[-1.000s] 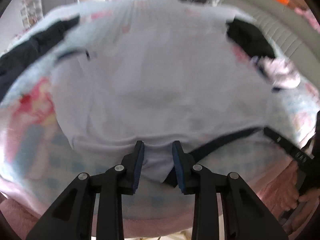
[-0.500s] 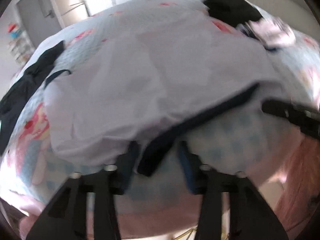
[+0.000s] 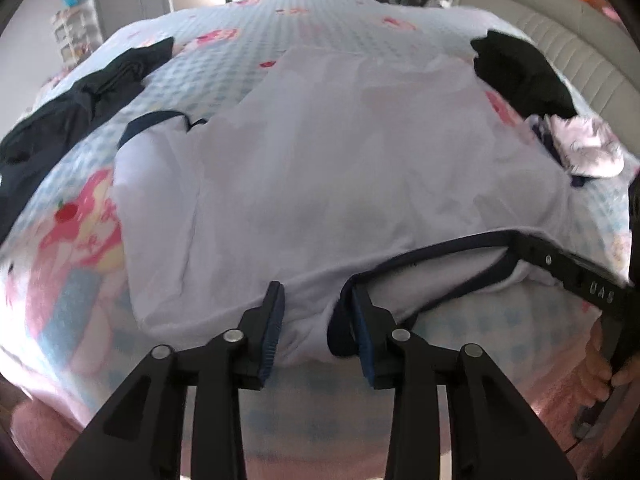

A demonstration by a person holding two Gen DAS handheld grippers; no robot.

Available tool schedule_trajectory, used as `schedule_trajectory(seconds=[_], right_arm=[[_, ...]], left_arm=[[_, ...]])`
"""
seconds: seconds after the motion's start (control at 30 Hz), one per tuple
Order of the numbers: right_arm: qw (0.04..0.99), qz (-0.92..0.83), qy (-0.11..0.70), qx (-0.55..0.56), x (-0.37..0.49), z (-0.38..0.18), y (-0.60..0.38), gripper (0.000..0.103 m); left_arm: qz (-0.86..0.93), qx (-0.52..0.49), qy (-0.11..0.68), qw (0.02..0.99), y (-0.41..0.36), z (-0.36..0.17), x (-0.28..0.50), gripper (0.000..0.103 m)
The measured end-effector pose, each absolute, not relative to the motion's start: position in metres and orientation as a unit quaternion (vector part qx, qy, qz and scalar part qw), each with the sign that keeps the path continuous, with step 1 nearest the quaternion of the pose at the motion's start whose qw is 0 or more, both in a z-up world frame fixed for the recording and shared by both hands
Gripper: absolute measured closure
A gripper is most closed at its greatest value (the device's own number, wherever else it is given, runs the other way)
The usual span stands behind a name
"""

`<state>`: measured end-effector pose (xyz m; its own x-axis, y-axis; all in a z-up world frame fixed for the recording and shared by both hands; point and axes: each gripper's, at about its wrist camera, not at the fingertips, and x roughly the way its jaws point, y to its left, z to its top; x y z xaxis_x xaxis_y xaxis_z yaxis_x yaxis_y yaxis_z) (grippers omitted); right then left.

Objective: Fold clothes
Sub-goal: 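Open both grippers and release the black-trimmed hem onto the blanket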

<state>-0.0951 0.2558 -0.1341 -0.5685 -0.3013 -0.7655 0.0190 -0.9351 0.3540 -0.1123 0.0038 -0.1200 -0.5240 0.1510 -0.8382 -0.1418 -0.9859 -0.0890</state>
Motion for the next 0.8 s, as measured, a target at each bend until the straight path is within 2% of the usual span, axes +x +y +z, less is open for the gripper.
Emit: schedule_trajectory(seconds=[0.07,0.17,0.23,0.3,0.43,0.53,0.6,0.7,0.8], right_arm=[[0.107,-0.869,-0.147,0.461,-0.084,-0.129,0.253,0.071],[0.127,-0.867,-0.13,0.464,-0.074,-0.119,0.243,0.07],[0.127,-0.872,-0.121,0.457,-0.075,-0.114,0.236,0.067],[0.126,-0.872,-0.108,0.461,-0.088,-0.117,0.225,0.059],[0.097,-0.859,-0.004,0.503,-0.112,-0.141,0.194,0.059],[0.065,-0.874,0.0,0.482,-0.115,-0.133,0.192,0.065],[0.047,-0.873,-0.044,0.483,-0.113,-0.13,0.204,0.082],[0.017,-0.868,-0.058,0.494,-0.098,-0.132,0.224,0.09],[0.017,-0.858,-0.068,0.508,-0.077,-0.134,0.237,0.092]], left_arm=[[0.874,-0.478,-0.022,0.085,-0.008,-0.121,-0.099,0.061],[0.872,-0.481,-0.015,0.085,-0.012,-0.127,-0.092,0.061],[0.871,-0.483,-0.014,0.086,-0.014,-0.131,-0.092,0.061],[0.87,-0.486,-0.016,0.085,-0.013,-0.131,-0.095,0.061],[0.869,-0.487,-0.001,0.086,-0.007,-0.132,-0.096,0.061],[0.87,-0.486,-0.006,0.086,-0.01,-0.133,-0.094,0.06],[0.87,-0.485,-0.007,0.083,-0.013,-0.134,-0.093,0.059],[0.871,-0.485,-0.002,0.077,-0.017,-0.131,-0.091,0.059],[0.873,-0.482,0.003,0.071,-0.02,-0.127,-0.088,0.059]])
